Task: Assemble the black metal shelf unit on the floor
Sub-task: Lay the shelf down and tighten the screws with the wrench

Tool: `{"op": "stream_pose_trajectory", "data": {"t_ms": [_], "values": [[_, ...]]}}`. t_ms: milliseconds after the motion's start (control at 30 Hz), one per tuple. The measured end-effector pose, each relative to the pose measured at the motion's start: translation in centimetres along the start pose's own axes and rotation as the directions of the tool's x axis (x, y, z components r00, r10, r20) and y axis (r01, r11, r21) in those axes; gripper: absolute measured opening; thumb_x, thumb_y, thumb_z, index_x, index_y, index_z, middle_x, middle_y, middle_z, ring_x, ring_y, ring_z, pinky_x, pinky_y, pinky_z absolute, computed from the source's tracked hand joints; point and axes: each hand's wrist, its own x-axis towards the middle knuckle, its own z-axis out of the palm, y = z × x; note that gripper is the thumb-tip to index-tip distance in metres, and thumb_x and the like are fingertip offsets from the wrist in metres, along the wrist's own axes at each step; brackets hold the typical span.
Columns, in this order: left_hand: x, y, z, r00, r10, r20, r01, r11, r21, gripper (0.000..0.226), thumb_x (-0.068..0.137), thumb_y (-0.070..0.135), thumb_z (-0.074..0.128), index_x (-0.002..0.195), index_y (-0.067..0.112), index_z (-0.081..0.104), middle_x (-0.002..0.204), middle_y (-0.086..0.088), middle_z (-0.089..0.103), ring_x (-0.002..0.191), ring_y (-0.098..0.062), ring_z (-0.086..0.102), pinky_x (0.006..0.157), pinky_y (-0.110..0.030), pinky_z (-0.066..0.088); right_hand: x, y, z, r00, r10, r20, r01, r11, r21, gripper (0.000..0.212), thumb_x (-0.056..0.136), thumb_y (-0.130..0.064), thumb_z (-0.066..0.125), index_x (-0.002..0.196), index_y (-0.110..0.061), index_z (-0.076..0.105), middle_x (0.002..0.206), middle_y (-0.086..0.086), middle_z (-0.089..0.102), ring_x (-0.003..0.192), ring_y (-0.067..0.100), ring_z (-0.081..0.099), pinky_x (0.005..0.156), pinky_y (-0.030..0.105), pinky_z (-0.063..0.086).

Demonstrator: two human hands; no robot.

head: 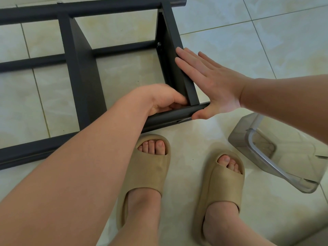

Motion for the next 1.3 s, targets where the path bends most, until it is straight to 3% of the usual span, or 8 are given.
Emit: {"op": "stream_pose_trajectory", "data": {"t_ms": [233, 400, 567, 733, 1033, 1100, 1233, 1300], "values": [[-0.47, 0.14, -0.06, 0.994, -0.031, 0.102, 0.043, 0.992, -0.123, 0.021, 0.093, 0.001, 0.052, 0.101, 0.004, 0.071, 0.090, -0.011, 0.073, 0.079, -0.023, 0.069, 0.082, -0.036, 0.057, 0.01, 0.08, 0.06, 1.000, -0.004, -0.005, 0.004, 1.000, 0.005, 0.131, 0.071, -0.090, 0.046, 0.161, -0.014, -0.012, 0.168, 0.008, -0.017, 0.155, 0.022, -0.015, 0.126, 0.045, -0.003], [-0.33, 0.25, 0.15, 0.998, -0.045, 0.045, 0.045, 0.999, 0.008, 0.022, 0.095, 0.012, 0.059, 0.112, 0.005, 0.070, 0.089, -0.010, 0.073, 0.076, -0.021, 0.068, 0.076, -0.033, 0.056, -0.01, 0.08, 0.10, 1.000, -0.006, -0.007, 0.006, 1.000, 0.004, 0.131, 0.071, -0.089, 0.046, 0.161, -0.013, -0.011, 0.168, 0.009, -0.016, 0.155, 0.023, -0.015, 0.126, 0.044, -0.004], [-0.44, 0.17, -0.08, 0.996, -0.030, 0.089, 0.036, 0.997, -0.073, 0.020, 0.095, 0.002, 0.052, 0.106, 0.005, 0.069, 0.086, -0.009, 0.073, 0.076, -0.021, 0.070, 0.077, -0.033, 0.057, 0.03, 0.10, 0.10, 1.000, -0.008, -0.006, 0.008, 1.000, 0.005, 0.131, 0.071, -0.090, 0.046, 0.161, -0.013, -0.011, 0.168, 0.009, -0.017, 0.156, 0.023, -0.014, 0.126, 0.045, -0.003], [-0.49, 0.31, 0.12, 0.995, -0.056, 0.078, 0.058, 0.998, -0.022, 0.018, 0.095, 0.011, 0.055, 0.104, 0.008, 0.070, 0.084, -0.009, 0.072, 0.068, -0.019, 0.067, 0.068, -0.030, 0.057, 0.02, 0.13, 0.13, 1.000, -0.013, -0.011, 0.013, 1.000, 0.014, 0.130, 0.071, -0.089, 0.046, 0.161, -0.014, -0.011, 0.168, 0.009, -0.017, 0.156, 0.023, -0.014, 0.126, 0.044, -0.004], [-0.25, -0.01, -0.07, 0.998, 0.052, 0.038, -0.047, 0.993, -0.106, 0.024, 0.090, -0.009, 0.054, 0.109, -0.002, 0.067, 0.100, -0.021, 0.068, 0.093, -0.030, 0.068, 0.089, -0.040, 0.058, 0.00, 0.13, 0.15, 1.000, -0.015, -0.014, 0.015, 1.000, 0.006, 0.130, 0.072, -0.089, 0.045, 0.161, -0.012, -0.010, 0.168, 0.010, -0.016, 0.156, 0.025, -0.013, 0.126, 0.045, -0.003], [-0.32, 0.09, -0.03, 0.998, 0.025, 0.063, -0.017, 0.991, -0.129, 0.024, 0.091, -0.006, 0.052, 0.110, 0.000, 0.066, 0.102, -0.021, 0.066, 0.092, -0.029, 0.067, 0.091, -0.041, 0.056, -0.01, 0.11, 0.15, 1.000, -0.013, -0.016, 0.014, 1.000, 0.010, 0.130, 0.071, -0.089, 0.045, 0.161, -0.012, -0.010, 0.168, 0.010, -0.016, 0.156, 0.025, -0.013, 0.126, 0.045, -0.003], [-0.54, 0.31, 0.16, 0.996, -0.061, 0.069, 0.062, 0.998, -0.018, 0.023, 0.095, 0.013, 0.057, 0.111, 0.006, 0.071, 0.089, -0.010, 0.073, 0.070, -0.019, 0.069, 0.071, -0.031, 0.058, -0.01, 0.13, 0.13, 1.000, -0.011, -0.013, 0.011, 1.000, 0.010, 0.130, 0.071, -0.089, 0.045, 0.161, -0.013, -0.010, 0.168, 0.010, -0.016, 0.156, 0.025, -0.013, 0.126, 0.045, -0.003], [-0.33, 0.23, 0.20, 0.997, -0.060, 0.045, 0.059, 0.998, 0.010, 0.022, 0.095, 0.013, 0.059, 0.112, 0.005, 0.071, 0.090, -0.011, 0.074, 0.074, -0.021, 0.069, 0.076, -0.033, 0.057, -0.02, 0.13, 0.15, 1.000, -0.011, -0.015, 0.011, 1.000, 0.009, 0.130, 0.071, -0.089, 0.046, 0.161, -0.013, -0.011, 0.168, 0.009, -0.016, 0.156, 0.025, -0.013, 0.126, 0.045, -0.003]]}}
